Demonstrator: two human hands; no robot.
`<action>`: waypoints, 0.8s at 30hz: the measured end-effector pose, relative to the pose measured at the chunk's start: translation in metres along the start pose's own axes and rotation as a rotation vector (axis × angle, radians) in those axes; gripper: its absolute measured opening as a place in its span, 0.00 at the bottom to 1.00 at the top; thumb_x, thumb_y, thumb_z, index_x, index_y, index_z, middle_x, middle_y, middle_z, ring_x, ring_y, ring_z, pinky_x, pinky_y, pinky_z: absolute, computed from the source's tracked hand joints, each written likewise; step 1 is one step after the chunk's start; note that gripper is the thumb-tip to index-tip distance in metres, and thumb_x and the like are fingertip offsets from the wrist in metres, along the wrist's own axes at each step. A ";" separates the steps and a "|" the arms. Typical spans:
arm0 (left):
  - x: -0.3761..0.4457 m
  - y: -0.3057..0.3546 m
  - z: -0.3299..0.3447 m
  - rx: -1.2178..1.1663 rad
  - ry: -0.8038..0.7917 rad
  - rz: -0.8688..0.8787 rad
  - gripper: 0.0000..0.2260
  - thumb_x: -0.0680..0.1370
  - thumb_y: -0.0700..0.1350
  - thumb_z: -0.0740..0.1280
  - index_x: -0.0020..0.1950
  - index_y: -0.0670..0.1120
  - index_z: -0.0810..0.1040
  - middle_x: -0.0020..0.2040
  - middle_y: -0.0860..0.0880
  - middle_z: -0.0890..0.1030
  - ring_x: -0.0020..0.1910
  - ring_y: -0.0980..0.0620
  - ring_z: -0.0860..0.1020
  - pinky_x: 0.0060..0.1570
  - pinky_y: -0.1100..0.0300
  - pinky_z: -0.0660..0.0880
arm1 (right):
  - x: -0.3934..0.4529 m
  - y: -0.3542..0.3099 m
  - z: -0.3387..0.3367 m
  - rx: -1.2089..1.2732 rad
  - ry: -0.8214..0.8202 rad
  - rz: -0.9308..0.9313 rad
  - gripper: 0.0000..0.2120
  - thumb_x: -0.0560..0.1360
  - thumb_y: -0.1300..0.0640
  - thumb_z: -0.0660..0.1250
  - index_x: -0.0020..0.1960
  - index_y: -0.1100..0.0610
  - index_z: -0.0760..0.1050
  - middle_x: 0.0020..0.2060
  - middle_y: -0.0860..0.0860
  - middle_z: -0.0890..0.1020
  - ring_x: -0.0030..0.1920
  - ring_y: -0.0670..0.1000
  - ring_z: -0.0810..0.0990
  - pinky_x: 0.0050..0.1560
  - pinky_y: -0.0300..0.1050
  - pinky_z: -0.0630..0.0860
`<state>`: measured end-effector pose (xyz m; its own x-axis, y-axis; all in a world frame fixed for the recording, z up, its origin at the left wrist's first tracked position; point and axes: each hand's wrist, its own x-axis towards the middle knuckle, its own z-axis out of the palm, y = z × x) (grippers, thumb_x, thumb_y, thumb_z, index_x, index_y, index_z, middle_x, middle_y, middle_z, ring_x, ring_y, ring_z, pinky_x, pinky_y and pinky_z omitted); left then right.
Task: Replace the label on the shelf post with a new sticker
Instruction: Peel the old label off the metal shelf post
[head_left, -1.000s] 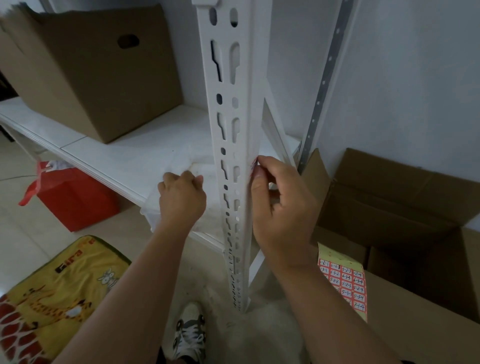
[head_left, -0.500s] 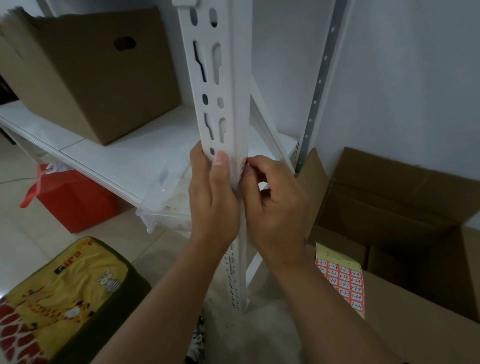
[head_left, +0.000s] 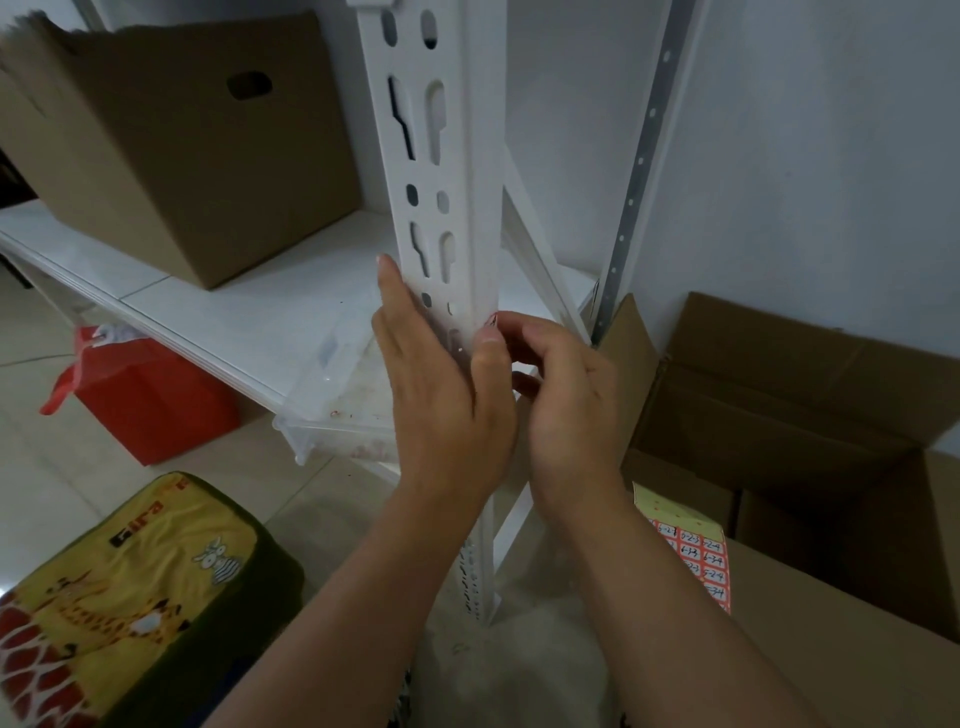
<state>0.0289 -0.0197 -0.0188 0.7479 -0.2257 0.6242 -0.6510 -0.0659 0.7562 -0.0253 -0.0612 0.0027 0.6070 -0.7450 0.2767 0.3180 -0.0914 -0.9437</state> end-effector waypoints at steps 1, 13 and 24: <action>0.000 0.000 0.002 0.034 0.008 0.009 0.32 0.79 0.44 0.59 0.79 0.43 0.45 0.64 0.54 0.61 0.57 0.69 0.65 0.52 0.78 0.66 | 0.000 0.000 -0.001 0.002 -0.007 0.013 0.20 0.80 0.58 0.57 0.36 0.44 0.81 0.36 0.40 0.84 0.44 0.41 0.81 0.41 0.32 0.77; 0.003 0.003 0.011 -0.018 0.065 -0.004 0.31 0.77 0.50 0.54 0.78 0.55 0.43 0.64 0.51 0.63 0.55 0.46 0.72 0.44 0.49 0.80 | -0.003 0.002 -0.009 0.026 -0.057 0.071 0.19 0.81 0.56 0.54 0.42 0.45 0.81 0.40 0.40 0.84 0.47 0.41 0.82 0.43 0.33 0.77; 0.001 0.003 0.017 0.064 0.093 0.011 0.32 0.78 0.42 0.56 0.78 0.43 0.44 0.64 0.51 0.61 0.56 0.61 0.65 0.52 0.78 0.64 | -0.001 0.006 -0.013 0.055 -0.063 0.127 0.19 0.80 0.54 0.53 0.44 0.48 0.83 0.43 0.44 0.85 0.49 0.45 0.82 0.51 0.42 0.77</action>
<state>0.0259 -0.0367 -0.0195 0.7477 -0.1362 0.6499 -0.6637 -0.1261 0.7372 -0.0337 -0.0699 -0.0056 0.6888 -0.7053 0.1679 0.2743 0.0390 -0.9609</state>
